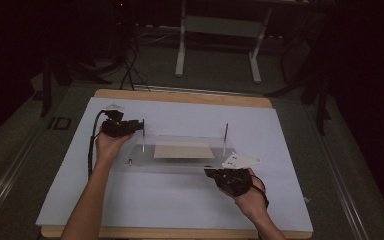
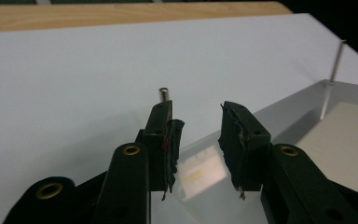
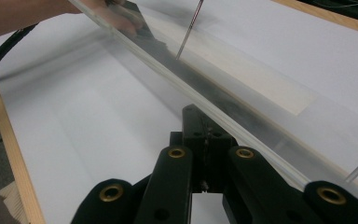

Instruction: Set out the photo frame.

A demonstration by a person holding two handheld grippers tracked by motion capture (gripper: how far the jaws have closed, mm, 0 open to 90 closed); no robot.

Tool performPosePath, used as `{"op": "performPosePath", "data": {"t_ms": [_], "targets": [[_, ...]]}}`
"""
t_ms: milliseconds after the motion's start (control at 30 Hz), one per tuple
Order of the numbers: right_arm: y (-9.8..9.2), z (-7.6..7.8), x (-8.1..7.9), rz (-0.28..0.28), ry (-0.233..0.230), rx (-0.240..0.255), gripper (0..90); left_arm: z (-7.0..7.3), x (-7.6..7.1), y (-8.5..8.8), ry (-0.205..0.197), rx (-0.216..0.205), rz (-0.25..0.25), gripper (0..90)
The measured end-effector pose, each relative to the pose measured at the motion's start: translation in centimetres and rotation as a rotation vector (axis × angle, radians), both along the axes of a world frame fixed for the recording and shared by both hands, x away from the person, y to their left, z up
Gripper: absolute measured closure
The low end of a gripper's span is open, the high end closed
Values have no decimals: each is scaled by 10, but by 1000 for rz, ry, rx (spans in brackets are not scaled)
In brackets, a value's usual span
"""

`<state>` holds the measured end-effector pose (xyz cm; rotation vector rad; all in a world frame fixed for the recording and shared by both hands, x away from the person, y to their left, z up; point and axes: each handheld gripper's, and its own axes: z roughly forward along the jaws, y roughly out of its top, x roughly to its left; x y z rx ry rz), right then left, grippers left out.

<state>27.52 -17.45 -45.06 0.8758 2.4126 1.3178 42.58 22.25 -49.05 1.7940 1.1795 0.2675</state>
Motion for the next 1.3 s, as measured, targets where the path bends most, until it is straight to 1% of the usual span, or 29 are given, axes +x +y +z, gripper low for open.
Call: {"op": "performPosePath", "data": {"t_ms": [100,200,233,300,400,467,533,600,667,733,767,800,900,967,1033,1167,1200,1267,1300], "targets": [[0,2,1,0,-2,2,900,0,-8,4,-11,15,-9,613],[0,3,3,-3,-2,7,900,-1,-17,10,-24,-6,-9,593],[0,4,3,-4,-3,7,900,-1,-20,12,-31,-7,-5,591],[0,5,4,-3,-6,8,900,-2,-26,13,-45,17,7,592],[0,8,6,-3,1,11,900,-2,-35,16,-66,28,13,590],[0,10,8,-5,-2,14,900,-3,-41,17,-79,25,13,590],[-1,12,9,-8,-3,18,900,-3,-47,20,-100,15,7,635],[-1,13,10,-11,-2,20,900,-3,-51,22,-113,6,10,654],[-1,15,12,-12,-5,19,900,-3,-55,24,-125,-15,4,666],[0,16,13,-15,-7,18,900,-3,-58,25,-134,-26,-6,681],[0,17,13,-18,-7,20,900,-3,-60,25,-138,-27,-11,690],[0,18,14,-18,-8,23,900,-3,-62,24,-143,-19,-8,689],[0,21,17,-21,-14,25,900,-4,-67,24,-141,10,-2,685],[0,23,18,-21,-11,23,900,-6,-69,24,-138,9,5,654],[0,24,20,-18,-14,18,900,-8,-71,25,-134,20,6,627],[0,27,22,-27,-16,19,900,-11,-75,24,-128,39,-4,618],[0,27,23,-28,-18,18,900,-11,-76,23,-129,34,-7,610],[0,28,24,-31,-19,19,900,-11,-76,23,-133,37,-12,592],[0,29,24,-33,-19,19,900,-11,-77,22,-137,50,-16,592]]}}
